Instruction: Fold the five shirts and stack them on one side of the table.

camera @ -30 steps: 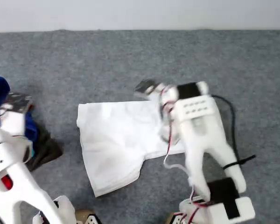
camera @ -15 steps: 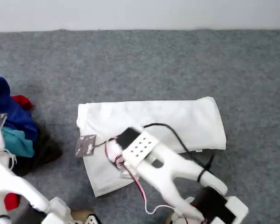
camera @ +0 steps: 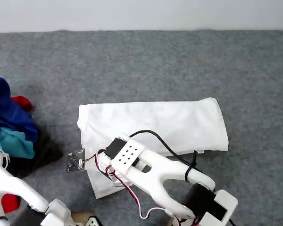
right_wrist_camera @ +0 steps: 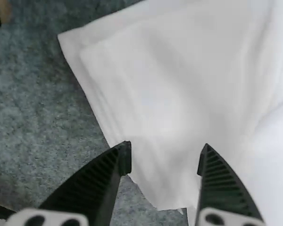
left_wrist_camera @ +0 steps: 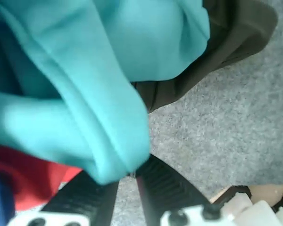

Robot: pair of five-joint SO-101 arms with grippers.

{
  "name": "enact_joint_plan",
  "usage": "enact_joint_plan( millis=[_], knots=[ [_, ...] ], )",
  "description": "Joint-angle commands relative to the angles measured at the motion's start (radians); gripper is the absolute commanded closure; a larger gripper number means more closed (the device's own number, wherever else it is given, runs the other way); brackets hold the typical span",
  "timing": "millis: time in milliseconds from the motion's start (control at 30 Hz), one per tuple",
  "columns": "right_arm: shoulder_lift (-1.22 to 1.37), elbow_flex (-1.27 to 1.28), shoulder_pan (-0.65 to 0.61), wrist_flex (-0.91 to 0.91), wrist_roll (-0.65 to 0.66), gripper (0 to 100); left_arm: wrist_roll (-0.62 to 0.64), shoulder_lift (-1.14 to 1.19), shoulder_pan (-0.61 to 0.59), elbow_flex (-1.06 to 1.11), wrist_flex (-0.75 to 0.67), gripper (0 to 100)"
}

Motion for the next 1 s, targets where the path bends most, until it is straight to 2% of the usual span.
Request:
enact_joint_plan(
  millis=[0, 133, 400, 800, 967],
  knots=[
    [-0.005, -0.011, 0.058, 0.019, -0.003, 76.1, -0.011, -0.002, -0.003, -0.038, 0.008, 98],
    [0.002, -0.028, 0.062, -0.016, -0.005, 76.1, -0.011, -0.002, 0.002, -0.038, 0.006, 98],
    [0.05, -0.009, -0.059, -0.168, 0.002, 76.1, -0.011, -0.002, -0.003, -0.038, 0.006, 98],
    [0.05, -0.014, 0.073, 0.101, 0.002, 76.1, -0.011, -0.002, 0.0, -0.038, 0.006, 98],
    [0.05, -0.011, 0.082, 0.163, 0.002, 76.1, -0.011, -0.002, 0.003, -0.038, 0.006, 98]
  ],
)
